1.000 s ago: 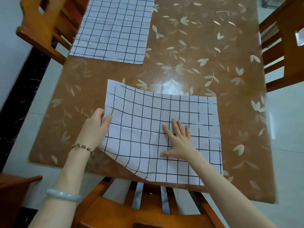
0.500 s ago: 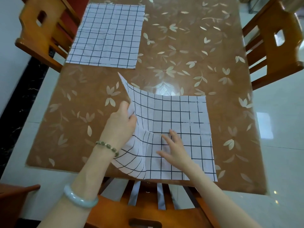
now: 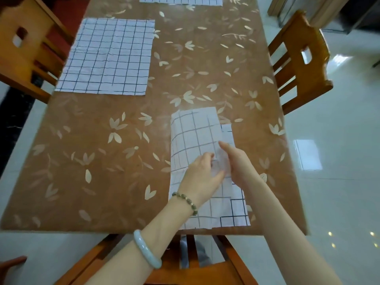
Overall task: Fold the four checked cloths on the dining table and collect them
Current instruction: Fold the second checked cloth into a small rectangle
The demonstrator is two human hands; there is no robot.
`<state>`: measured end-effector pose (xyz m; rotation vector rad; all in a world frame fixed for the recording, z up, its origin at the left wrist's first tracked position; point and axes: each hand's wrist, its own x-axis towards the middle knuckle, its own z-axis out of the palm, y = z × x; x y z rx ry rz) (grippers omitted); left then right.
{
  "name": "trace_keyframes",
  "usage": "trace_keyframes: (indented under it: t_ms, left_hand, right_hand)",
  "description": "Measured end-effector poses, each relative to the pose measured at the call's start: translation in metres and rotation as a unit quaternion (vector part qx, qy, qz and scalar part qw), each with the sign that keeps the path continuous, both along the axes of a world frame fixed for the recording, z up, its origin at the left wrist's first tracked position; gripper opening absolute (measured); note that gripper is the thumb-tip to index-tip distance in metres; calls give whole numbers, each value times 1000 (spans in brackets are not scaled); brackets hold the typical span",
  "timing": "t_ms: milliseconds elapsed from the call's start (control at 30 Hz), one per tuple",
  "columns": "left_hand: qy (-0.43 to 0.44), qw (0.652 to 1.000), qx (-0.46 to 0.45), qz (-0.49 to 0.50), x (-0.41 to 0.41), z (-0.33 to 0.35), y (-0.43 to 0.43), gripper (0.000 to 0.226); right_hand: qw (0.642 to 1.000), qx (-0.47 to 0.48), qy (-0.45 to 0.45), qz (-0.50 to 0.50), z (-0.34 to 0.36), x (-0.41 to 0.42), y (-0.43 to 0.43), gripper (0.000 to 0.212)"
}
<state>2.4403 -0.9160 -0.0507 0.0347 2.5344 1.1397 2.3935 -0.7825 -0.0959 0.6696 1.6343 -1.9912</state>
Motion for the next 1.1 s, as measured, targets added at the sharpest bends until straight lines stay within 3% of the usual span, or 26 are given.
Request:
trace_keyframes:
  t_ms: [67, 167, 200, 233, 267, 333, 400, 500, 700, 1100]
  left_hand:
    - [33, 999, -3, 22, 0, -12, -9, 41]
    - [54, 997, -38, 46, -3, -38, -37, 34]
    - [62, 995, -56, 46, -5, -49, -48, 35]
    - [68, 994, -76, 38, -6, -62, -57, 37]
    - [71, 992, -102, 19, -7, -74, -66, 41]
    - [64, 982, -173, -46, -7, -97, -76, 53]
    - [62, 960, -249, -115, -7, -115, -79, 68]
    - [68, 937, -300, -162, -8, -135, -79, 86]
    - [53, 917, -358, -170, -6, -157, -89, 82]
    - [70, 929, -343, -125, -9, -168, -83, 81]
  right_hand:
    - [998, 62, 7, -12, -15, 0, 10, 32]
    - [987, 161, 7, -24, -31, 1, 18, 53]
    - [980, 196, 9, -26, -34, 2, 20, 49]
    - [973, 231, 8, -25, -38, 2, 22, 31]
    - [966, 259, 3, -15, -41, 3, 24, 19]
    - [950, 311, -4, 7, -53, 2, 30, 29]
    - [937, 349, -7, -2, -62, 1, 32, 24]
    - [927, 374, 17, 13, -67, -1, 31, 32]
    - [917, 397, 38, 13, -79, -6, 31, 35]
    - [905, 424, 34, 3, -92, -34, 48, 18]
